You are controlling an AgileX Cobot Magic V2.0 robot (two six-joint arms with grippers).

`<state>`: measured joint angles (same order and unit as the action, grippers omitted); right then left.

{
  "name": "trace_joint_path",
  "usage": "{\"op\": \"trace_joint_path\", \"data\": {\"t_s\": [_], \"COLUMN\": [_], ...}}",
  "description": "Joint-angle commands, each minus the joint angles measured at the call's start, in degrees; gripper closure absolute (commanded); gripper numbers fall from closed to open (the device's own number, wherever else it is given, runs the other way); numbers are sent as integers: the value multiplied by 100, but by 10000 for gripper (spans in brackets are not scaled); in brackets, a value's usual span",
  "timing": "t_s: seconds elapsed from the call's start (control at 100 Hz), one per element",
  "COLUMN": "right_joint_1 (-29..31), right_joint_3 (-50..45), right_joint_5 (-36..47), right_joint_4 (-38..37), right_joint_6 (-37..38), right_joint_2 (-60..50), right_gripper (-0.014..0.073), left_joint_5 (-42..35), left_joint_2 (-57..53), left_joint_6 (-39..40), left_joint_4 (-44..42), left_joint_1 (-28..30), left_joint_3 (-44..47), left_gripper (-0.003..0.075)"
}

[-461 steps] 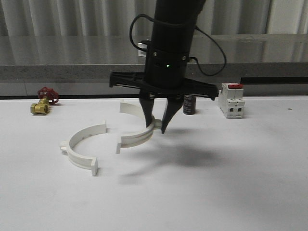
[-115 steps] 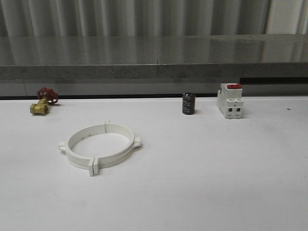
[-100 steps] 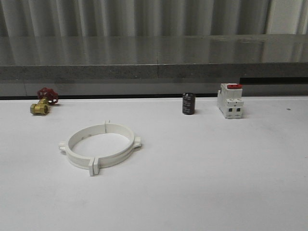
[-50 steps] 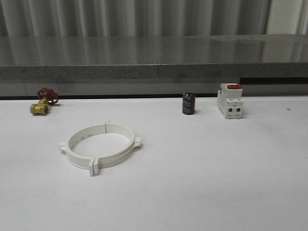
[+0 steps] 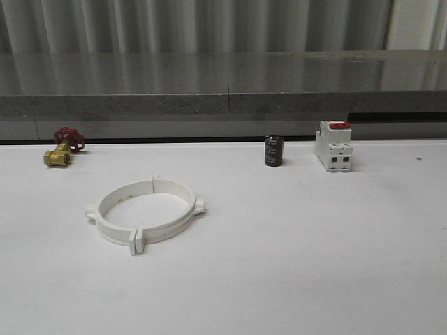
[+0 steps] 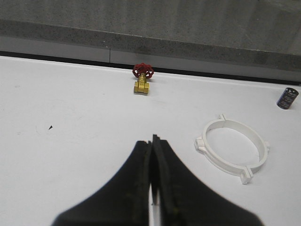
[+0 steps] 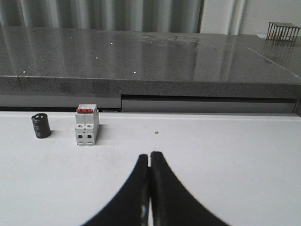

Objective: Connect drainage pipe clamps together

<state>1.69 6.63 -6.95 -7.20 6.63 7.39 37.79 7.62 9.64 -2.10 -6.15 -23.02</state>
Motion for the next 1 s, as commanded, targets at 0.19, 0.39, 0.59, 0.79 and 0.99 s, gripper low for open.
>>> {"op": "trace_joint_path", "data": {"t_s": [0.19,0.39,0.59,0.79,0.99], "right_joint_1": [21,-20,-211,-211,-211], "right_joint_3": [-720,-734,-724,-724,-724], "right_joint_5": [1039,499,378,378,378], "right_joint_4": [435,488,488,488,488], "right_joint_6": [-96,-138,-138,-138,-138], "right_joint_2": [-812,-920,-908,-908,-908], "right_gripper": [654,654,654,654,654], "left_joint_5": [-429,-430,-430,-430,-430], "left_joint_2": [57,57,57,57,57], "left_joint_6": [-5,-5,-5,-5,-5], "left_joint_4": [-2,-2,-2,-2,-2], "left_joint_1": [24,24,24,24,24], "left_joint_3": [-140,-140,-140,-140,-140], "left_gripper": [741,741,741,741,741]}}
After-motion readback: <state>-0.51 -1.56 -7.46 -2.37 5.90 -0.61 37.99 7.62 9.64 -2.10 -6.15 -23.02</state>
